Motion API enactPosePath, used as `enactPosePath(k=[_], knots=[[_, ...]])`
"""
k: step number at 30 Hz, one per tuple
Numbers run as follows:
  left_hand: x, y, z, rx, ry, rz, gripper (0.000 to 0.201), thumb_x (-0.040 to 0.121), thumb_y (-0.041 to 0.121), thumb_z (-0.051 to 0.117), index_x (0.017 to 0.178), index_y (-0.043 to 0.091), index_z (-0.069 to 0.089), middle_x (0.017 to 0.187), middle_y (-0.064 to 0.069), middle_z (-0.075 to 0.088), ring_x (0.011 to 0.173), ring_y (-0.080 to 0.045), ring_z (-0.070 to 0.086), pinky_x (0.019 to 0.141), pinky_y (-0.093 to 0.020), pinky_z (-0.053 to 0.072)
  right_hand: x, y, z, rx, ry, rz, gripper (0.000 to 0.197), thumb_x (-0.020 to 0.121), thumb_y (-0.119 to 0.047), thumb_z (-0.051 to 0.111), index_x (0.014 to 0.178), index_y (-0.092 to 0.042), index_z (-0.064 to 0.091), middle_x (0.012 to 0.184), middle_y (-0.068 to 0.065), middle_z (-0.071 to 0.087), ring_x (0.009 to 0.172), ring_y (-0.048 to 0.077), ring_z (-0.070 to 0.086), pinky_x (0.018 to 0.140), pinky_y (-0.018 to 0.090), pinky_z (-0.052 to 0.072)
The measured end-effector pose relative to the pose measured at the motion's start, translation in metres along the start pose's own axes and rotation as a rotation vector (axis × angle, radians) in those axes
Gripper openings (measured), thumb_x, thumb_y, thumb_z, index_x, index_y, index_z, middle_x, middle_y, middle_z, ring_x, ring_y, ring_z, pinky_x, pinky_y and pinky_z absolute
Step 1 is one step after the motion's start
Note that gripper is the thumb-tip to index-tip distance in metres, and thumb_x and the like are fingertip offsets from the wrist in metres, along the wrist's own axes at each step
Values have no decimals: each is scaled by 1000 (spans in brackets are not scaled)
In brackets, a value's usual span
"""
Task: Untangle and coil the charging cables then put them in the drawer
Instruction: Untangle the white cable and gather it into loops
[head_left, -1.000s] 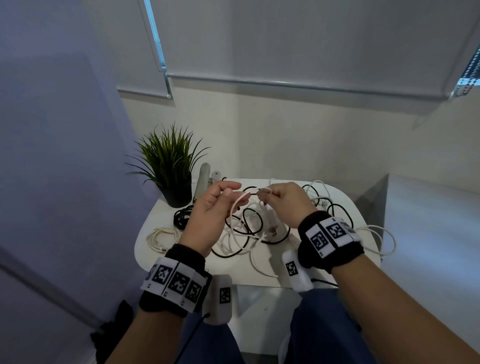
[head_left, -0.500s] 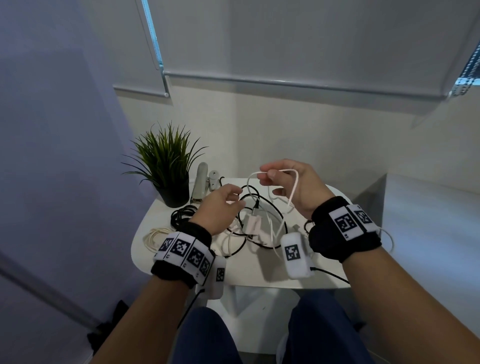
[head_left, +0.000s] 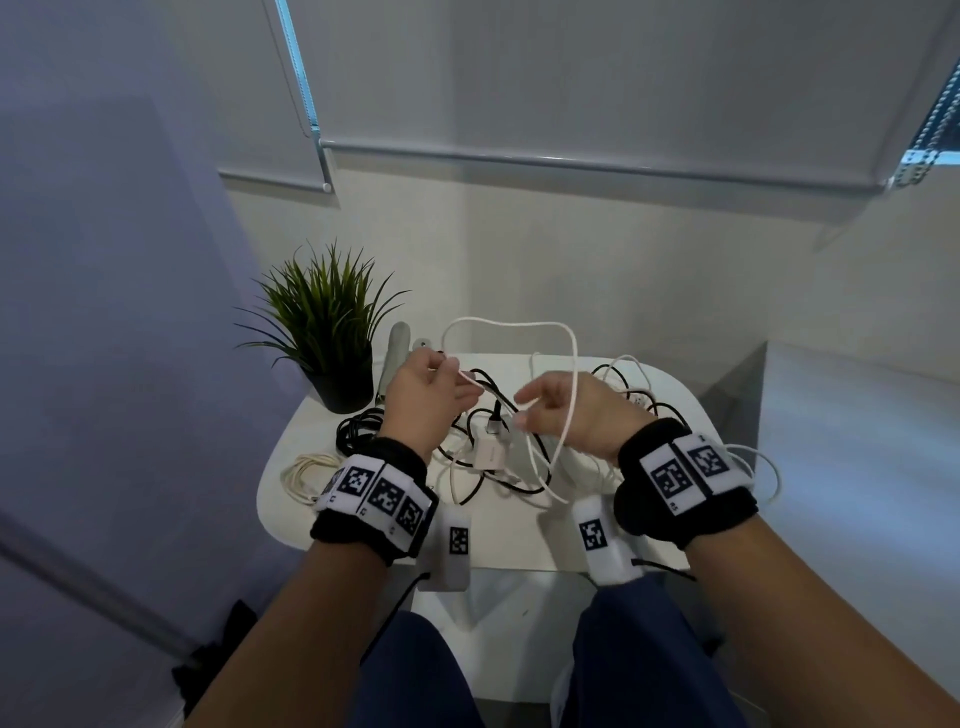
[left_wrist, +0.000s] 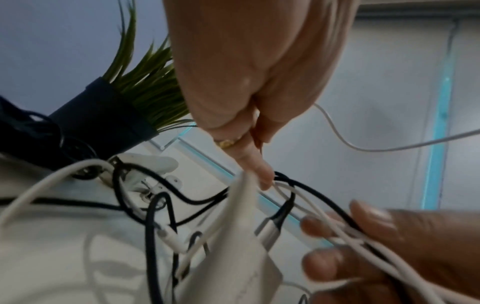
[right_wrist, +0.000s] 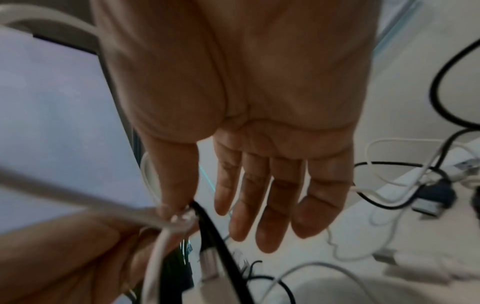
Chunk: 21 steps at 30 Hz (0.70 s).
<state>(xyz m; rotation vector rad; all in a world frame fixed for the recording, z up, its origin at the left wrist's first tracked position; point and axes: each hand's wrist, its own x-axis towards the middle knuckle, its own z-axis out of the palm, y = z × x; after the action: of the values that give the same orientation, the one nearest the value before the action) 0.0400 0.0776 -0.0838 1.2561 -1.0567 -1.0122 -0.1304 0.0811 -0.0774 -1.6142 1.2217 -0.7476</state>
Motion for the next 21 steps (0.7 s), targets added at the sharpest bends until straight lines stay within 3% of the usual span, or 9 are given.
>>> enactPosePath(k=[3,6,7,8,10,12,16,18,21], knots=[[-6,3,2,-59,-20,22,22,100,7,38,84,20,42,85,-18,57,74,-22,65,68,-25,57,2,13,7,-115,19,32,15,73,-20,80,77,-20,66,71,1,66,67,14,59,75,37,52],[-7,-1,1,-118,-10,41,16,97,5,45,111,12,42,84,-19,55,75,-26,68,70,-32,58,3,15,5,-98,71,55,9,81,-11,72,76,-13,65,71,7,67,65,18,59,69,35,51],[-6,-3,0,-110,6,39,30,91,10,54,118,11,41,87,-22,56,79,-31,68,70,-35,58,2,13,4,-57,69,64,8,84,-7,66,77,-9,64,72,10,67,65,19,59,66,33,51],[-7,-4,-2,-98,3,36,34,84,15,60,114,11,43,88,-23,56,79,-33,68,68,-37,58,2,12,2,-11,61,71,10,87,-5,62,78,-8,64,72,11,66,64,20,59,62,31,51],[-10,-5,-2,-92,-25,42,16,83,9,59,90,15,45,78,-18,53,62,-27,63,52,-29,51,2,11,1,59,59,83,13,90,-4,57,80,-7,63,70,9,65,62,19,60,57,26,50],[-9,-6,-3,-41,-23,54,22,89,-5,46,78,14,41,77,-15,52,61,-24,60,55,-28,45,3,12,-1,88,94,95,14,92,-5,55,80,-8,62,68,6,64,58,15,61,55,25,49],[-7,-6,-12,83,24,102,10,96,-1,38,92,6,45,107,-29,54,73,-27,69,64,-32,55,5,14,-6,88,175,122,19,94,-7,52,76,-11,58,65,2,63,57,14,57,54,28,49],[-3,-6,-18,89,69,112,7,94,-2,43,99,1,47,101,-30,56,79,-34,69,64,-31,56,6,14,-8,80,211,109,17,93,-7,52,78,-11,57,70,5,64,60,17,57,53,29,48],[-3,-1,-20,137,96,118,7,88,2,54,94,1,51,105,-26,61,92,-38,67,78,-46,58,7,14,-8,115,275,83,17,90,-1,51,78,-13,52,72,10,62,61,21,58,50,29,48]])
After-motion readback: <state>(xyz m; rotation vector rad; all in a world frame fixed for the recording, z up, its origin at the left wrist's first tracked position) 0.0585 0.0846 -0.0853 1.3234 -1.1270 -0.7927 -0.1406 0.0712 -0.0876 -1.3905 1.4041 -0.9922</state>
